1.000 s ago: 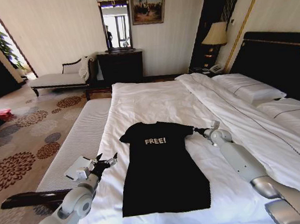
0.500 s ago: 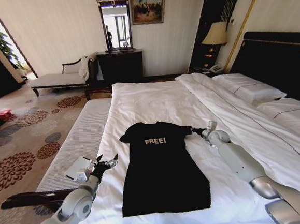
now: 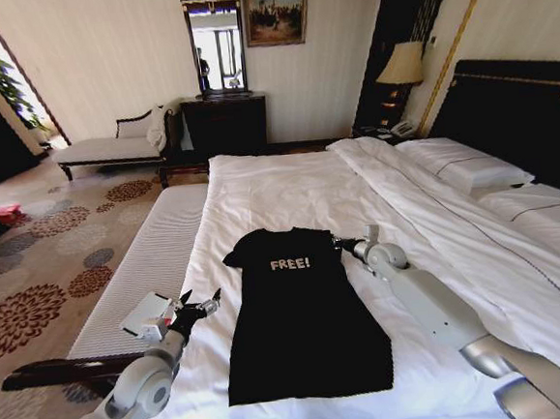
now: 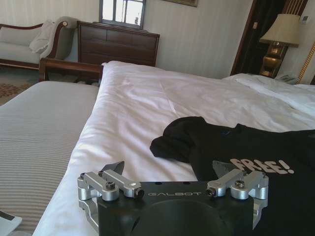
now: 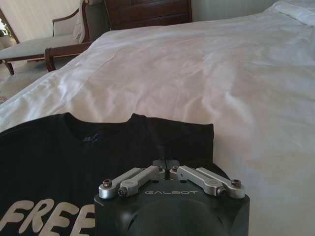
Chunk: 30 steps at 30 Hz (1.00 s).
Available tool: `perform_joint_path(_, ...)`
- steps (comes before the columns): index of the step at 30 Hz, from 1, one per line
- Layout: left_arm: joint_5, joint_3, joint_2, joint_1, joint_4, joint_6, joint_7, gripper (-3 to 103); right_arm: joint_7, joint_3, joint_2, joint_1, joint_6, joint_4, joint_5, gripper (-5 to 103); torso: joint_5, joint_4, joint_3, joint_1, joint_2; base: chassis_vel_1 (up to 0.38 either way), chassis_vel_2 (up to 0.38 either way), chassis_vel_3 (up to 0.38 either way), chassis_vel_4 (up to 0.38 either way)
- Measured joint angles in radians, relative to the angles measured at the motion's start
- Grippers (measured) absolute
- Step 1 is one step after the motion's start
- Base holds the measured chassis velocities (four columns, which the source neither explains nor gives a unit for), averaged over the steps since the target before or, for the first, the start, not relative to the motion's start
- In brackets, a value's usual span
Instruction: Fold the clothes on the bed.
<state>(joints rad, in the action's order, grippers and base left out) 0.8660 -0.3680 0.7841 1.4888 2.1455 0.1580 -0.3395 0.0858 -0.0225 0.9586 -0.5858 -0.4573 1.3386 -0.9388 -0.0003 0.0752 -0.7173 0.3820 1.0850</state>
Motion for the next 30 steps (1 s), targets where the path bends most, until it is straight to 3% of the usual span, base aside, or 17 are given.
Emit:
perform_joint_path(7, -0.003, -0.016, 0.005, 0.018, 0.006, 0.0, 0.006, 100, -0.001, -0.051, 0.036, 0.025, 0.02, -0.061, 0.021, 4, 0.0003, 0.0, 0.0, 0.0, 0.0, 0.0, 0.0, 0.0, 0.0)
perform_joint_path(15, -0.002, -0.013, 0.012, 0.007, -0.009, 0.0, 0.008, 100, -0.001, -0.074, 0.054, 0.028, 0.025, -0.056, 0.011, 41, 0.0002, 0.0002, 0.0, 0.0, 0.0, 0.0, 0.0, 0.0, 0.0)
perform_joint_path(19, -0.002, -0.009, 0.014, 0.003, -0.014, 0.0, 0.008, 100, 0.008, -0.074, 0.054, 0.022, 0.019, -0.028, -0.005, 47, 0.0002, 0.0002, 0.0, 0.0, 0.0, 0.0, 0.0, 0.0, 0.0)
perform_joint_path(22, -0.002, -0.007, 0.014, 0.001, -0.014, 0.0, 0.008, 100, 0.04, -0.075, 0.054, 0.013, 0.005, 0.028, -0.049, 64, 0.0002, 0.0, 0.0, 0.0, 0.0, 0.0, 0.0, 0.0, 0.0)
perform_joint_path(25, -0.002, -0.007, 0.014, 0.0, -0.014, 0.0, 0.008, 100, 0.047, -0.075, 0.053, 0.009, 0.004, 0.042, -0.059, 70, 0.0002, -0.0001, 0.0, 0.0, 0.0, 0.0, 0.0, 0.0, 0.0)
perform_joint_path(27, -0.002, -0.007, 0.018, 0.0, -0.012, 0.0, 0.007, 100, 0.056, -0.069, 0.048, 0.0, 0.005, 0.06, -0.08, 86, 0.0003, 0.0, 0.0, 0.0, 0.0, 0.0, 0.0, 0.0, 0.0)
perform_joint_path(29, -0.003, -0.006, 0.019, 0.0, -0.012, 0.0, 0.006, 100, 0.06, -0.061, 0.046, -0.004, 0.006, 0.067, -0.091, 86, 0.0003, 0.0, 0.0, 0.0, 0.0, 0.0, 0.0, 0.0, 0.0)
perform_joint_path(30, -0.003, -0.006, 0.02, 0.0, -0.011, 0.0, 0.006, 100, 0.062, -0.054, 0.043, -0.007, 0.008, 0.073, -0.099, 91, 0.0003, 0.0, 0.0, 0.0, 0.0, 0.0, 0.0, 0.0, 0.0)
